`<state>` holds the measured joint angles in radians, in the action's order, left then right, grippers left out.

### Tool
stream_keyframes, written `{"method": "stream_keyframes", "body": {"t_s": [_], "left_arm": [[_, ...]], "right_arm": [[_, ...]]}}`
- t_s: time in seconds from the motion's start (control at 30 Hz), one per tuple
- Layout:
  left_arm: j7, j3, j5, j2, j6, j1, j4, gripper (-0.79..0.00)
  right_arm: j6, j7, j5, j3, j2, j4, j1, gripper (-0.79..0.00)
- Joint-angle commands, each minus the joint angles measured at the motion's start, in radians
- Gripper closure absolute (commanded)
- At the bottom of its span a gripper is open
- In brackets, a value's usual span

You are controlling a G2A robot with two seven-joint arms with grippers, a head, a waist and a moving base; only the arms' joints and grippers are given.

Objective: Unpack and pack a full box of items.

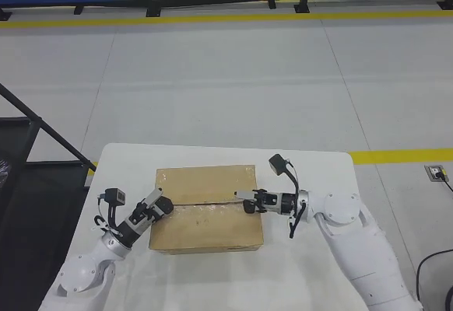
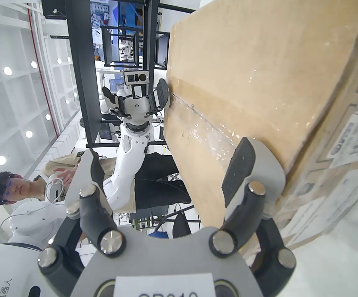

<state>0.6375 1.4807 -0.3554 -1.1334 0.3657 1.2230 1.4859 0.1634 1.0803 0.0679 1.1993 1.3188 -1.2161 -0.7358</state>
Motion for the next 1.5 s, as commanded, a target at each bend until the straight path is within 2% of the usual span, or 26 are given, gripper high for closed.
{"method": "stream_keyframes", "body": {"t_s": [0.0,0.17,0.33,0.7,1.1,1.3,1.47], "left_arm": [[0.001,0.001,-0.001,0.000,0.001,0.002,0.001,-0.785],[-0.002,0.003,-0.005,0.000,0.007,0.007,0.001,-0.785],[-0.015,0.037,-0.048,0.002,0.039,0.031,0.013,-0.785],[-0.014,0.182,-0.135,0.017,0.084,0.117,-0.020,-0.785],[0.022,0.218,-0.182,0.021,0.094,0.124,-0.075,-0.785],[0.045,0.215,-0.184,0.022,0.084,0.103,-0.091,-0.785],[0.065,0.219,-0.190,0.024,0.082,0.087,-0.098,-0.785]], "right_arm": [[0.018,-0.017,0.010,0.018,-0.005,-0.029,-0.018,-0.785],[0.063,-0.009,0.021,0.006,-0.009,-0.107,-0.047,-0.785],[0.064,-0.044,0.039,-0.072,0.007,-0.107,-0.011,-0.785],[0.074,-0.085,0.097,-0.308,0.089,0.151,0.196,-0.785],[0.133,-0.091,0.174,-0.490,0.196,0.348,0.314,-0.785],[0.184,-0.086,0.200,-0.524,0.231,0.388,0.338,-0.785],[0.284,-0.061,0.253,-0.465,0.221,0.366,0.337,-0.785]]}}
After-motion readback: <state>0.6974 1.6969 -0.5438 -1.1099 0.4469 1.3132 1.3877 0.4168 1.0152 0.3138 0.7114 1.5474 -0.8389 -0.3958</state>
